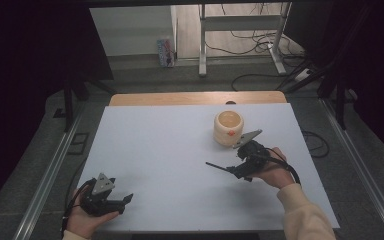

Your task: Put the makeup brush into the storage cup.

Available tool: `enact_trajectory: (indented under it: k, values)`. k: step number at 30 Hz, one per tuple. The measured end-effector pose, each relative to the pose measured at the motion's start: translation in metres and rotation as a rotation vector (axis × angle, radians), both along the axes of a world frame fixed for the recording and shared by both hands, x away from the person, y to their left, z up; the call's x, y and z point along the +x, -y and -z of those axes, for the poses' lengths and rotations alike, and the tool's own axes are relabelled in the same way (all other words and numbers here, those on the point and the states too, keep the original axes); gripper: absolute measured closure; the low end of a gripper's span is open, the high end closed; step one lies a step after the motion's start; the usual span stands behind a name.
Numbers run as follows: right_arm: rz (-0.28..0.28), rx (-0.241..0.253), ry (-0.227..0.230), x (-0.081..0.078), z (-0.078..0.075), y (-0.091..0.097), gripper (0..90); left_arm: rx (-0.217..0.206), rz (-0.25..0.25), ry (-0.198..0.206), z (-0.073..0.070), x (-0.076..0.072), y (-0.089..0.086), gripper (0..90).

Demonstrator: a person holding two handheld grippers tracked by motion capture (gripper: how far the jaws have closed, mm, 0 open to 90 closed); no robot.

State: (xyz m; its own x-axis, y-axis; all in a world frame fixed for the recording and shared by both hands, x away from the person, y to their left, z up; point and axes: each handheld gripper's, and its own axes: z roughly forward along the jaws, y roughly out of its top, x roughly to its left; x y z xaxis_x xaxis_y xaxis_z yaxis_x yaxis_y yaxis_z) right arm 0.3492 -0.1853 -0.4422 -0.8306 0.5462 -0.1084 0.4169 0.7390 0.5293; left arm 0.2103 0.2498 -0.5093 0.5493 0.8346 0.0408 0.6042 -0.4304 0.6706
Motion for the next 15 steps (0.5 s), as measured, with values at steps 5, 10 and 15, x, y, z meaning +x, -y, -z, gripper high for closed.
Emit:
enact_trajectory:
  k: [5, 10, 15]
  values:
    - [0.011, -0.003, -0.012, 0.0035, 0.0028, -0.0011, 22.5, 0.002, 0.001, -0.001, 0.0000, 0.0002, 0.0001, 18.0]
    - [0.013, -0.012, -0.021, 0.0059, 0.0057, -0.0026, 22.0, 0.002, 0.002, -0.002, 0.0004, 0.0002, 0.0003, 18.0]
    - [0.015, -0.027, -0.032, 0.0088, 0.0095, -0.0040, 21.9, 0.003, 0.002, -0.004, 0.0005, 0.0003, 0.0001, 18.0]
